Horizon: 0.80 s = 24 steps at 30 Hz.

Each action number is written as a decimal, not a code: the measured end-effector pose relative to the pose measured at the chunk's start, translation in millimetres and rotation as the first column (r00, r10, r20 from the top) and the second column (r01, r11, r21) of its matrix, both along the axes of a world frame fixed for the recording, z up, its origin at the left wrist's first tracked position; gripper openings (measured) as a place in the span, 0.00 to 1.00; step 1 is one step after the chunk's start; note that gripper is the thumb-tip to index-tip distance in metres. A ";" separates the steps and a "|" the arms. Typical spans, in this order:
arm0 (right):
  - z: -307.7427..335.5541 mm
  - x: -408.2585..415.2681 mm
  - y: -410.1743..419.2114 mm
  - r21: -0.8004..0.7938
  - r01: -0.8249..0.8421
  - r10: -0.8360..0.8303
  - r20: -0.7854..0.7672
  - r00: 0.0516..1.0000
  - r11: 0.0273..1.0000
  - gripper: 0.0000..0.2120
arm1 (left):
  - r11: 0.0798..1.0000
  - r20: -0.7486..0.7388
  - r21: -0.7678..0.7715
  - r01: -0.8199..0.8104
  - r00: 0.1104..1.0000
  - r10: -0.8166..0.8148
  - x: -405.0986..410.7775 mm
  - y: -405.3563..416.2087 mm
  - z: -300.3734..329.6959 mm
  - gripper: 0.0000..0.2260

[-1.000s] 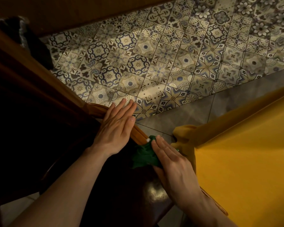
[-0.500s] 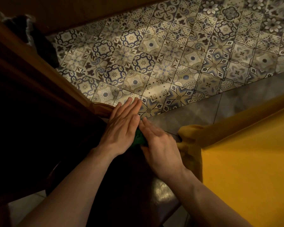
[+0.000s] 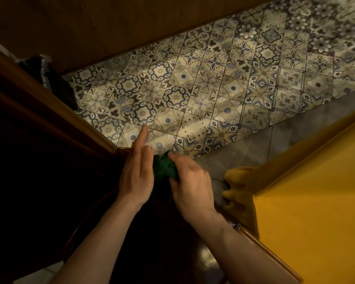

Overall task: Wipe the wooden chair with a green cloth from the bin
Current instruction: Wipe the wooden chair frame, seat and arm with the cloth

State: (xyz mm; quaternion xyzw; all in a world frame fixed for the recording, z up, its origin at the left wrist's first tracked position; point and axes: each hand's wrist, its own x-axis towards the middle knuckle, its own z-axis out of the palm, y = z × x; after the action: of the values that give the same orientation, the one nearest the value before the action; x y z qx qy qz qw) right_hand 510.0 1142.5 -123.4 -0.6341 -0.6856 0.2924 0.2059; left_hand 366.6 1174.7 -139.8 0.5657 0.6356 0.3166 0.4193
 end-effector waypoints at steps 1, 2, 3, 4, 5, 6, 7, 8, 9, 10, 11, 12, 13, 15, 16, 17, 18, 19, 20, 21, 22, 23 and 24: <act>4.1 1.2 2.7 0.035 0.060 -0.059 -0.027 0.998 0.998 0.28 | 1.000 -0.020 0.017 0.000 1.000 0.000 -2.1 -3.5 4.8 0.25; 8.8 3.6 6.5 0.070 0.118 -0.115 -0.053 0.992 0.990 0.28 | 1.000 -0.032 0.029 0.002 0.999 -0.001 -4.1 -7.7 9.5 0.25; 13.4 6.8 10.8 0.097 0.173 -0.167 -0.072 0.983 0.980 0.28 | 0.999 -0.032 0.033 0.003 0.999 -0.002 -5.8 -12.6 13.2 0.25; 19.0 11.1 13.6 0.119 0.223 -0.213 -0.086 0.973 0.968 0.28 | 1.000 -0.027 0.030 0.004 1.000 -0.003 -7.3 -18.3 16.7 0.25; 25.0 16.8 15.1 0.138 0.265 -0.254 -0.094 0.963 0.954 0.28 | 1.000 -0.027 0.019 0.009 1.000 -0.009 -8.2 -24.6 20.1 0.25; 30.8 24.0 15.2 0.158 0.299 -0.286 -0.096 0.953 0.941 0.28 | 1.000 -0.039 0.001 0.018 0.999 -0.018 -8.5 -30.8 22.8 0.24; 36.2 31.9 13.7 0.178 0.320 -0.308 -0.092 0.947 0.930 0.28 | 0.999 -0.063 -0.022 0.030 0.998 -0.032 -7.8 -36.8 25.2 0.24; 40.9 40.5 10.4 0.196 0.335 -0.324 -0.087 0.942 0.921 0.28 | 0.998 -0.095 -0.046 0.041 0.994 -0.045 -6.4 -42.8 27.2 0.24; 44.6 49.4 5.5 0.209 0.348 -0.337 -0.083 0.938 0.914 0.29 | 0.996 -0.131 -0.070 0.053 0.989 -0.062 -4.1 -49.1 28.7 0.24; 47.4 58.1 -1.0 0.217 0.357 -0.348 -0.081 0.934 0.908 0.29 | 0.993 -0.169 -0.092 0.070 0.982 -0.085 -0.8 -56.0 30.0 0.24; 50.3 66.1 -8.9 0.220 0.361 -0.353 -0.078 0.932 0.906 0.30 | 0.990 -0.208 -0.104 0.099 0.971 -0.119 3.4 -63.8 31.2 0.24; 53.0 73.4 -18.3 0.219 0.357 -0.350 -0.071 0.934 0.908 0.30 | 0.985 -0.245 -0.108 0.138 0.956 -0.161 7.8 -72.3 32.2 0.25; 55.6 80.0 -28.2 0.218 0.348 -0.343 -0.064 0.937 0.912 0.31 | 0.977 -0.286 -0.109 0.181 0.936 -0.205 12.3 -80.4 33.0 0.26; 60.9 91.2 -50.5 0.217 0.344 -0.340 -0.059 0.939 0.913 0.31 | 0.957 -0.376 -0.109 0.269 0.880 -0.290 22.4 -95.5 34.3 0.27; 62.6 97.3 -63.2 0.216 0.350 -0.347 -0.054 0.936 0.911 0.32 | 0.943 -0.417 -0.102 0.315 0.848 -0.328 28.1 -101.9 34.6 0.28; 63.9 103.9 -75.8 0.213 0.357 -0.356 -0.045 0.933 0.909 0.33 | 0.927 -0.450 -0.088 0.364 0.816 -0.363 34.9 -107.6 34.8 0.28; 64.7 111.5 -89.1 0.207 0.360 -0.362 -0.032 0.932 0.910 0.33 | 0.908 -0.475 -0.071 0.413 0.787 -0.394 42.8 -112.5 34.9 0.28; 64.8 118.8 -103.0 0.198 0.357 -0.361 -0.016 0.932 0.913 0.34 | 0.885 -0.495 -0.055 0.462 0.757 -0.426 51.0 -116.5 34.9 0.28; 62.6 124.0 -115.1 0.183 0.342 -0.349 0.006 0.937 0.922 0.34 | 0.859 -0.518 -0.043 0.509 0.724 -0.455 57.9 -119.7 34.4 0.27; 60.1 132.8 -133.8 0.170 0.320 -0.332 0.048 0.942 0.932 0.33 | 0.825 -0.535 -0.030 0.565 0.688 -0.491 71.2 -127.1 32.2 0.27; 57.4 139.2 -149.8 0.163 0.280 -0.297 0.095 0.950 0.946 0.32 | 0.796 -0.552 -0.019 0.605 0.658 -0.513 81.7 -132.4 29.8 0.27; 53.7 139.7 -157.3 0.152 0.224 -0.244 0.135 0.960 0.963 0.32 | 0.783 -0.569 -0.016 0.622 0.639 -0.518 84.6 -131.5 28.7 0.28; 49.7 141.6 -169.1 0.128 0.182 -0.205 0.194 0.959 0.975 0.32 | 0.762 -0.580 -0.014 0.648 0.615 -0.534 92.7 -132.8 26.4 0.29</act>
State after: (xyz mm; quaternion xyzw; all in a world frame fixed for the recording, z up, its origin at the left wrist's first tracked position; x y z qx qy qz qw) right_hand 651.6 973.4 -73.7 -0.7127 -0.6528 0.1658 0.1958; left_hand 459.3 1041.9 -113.4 0.8481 0.4704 0.0438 0.2400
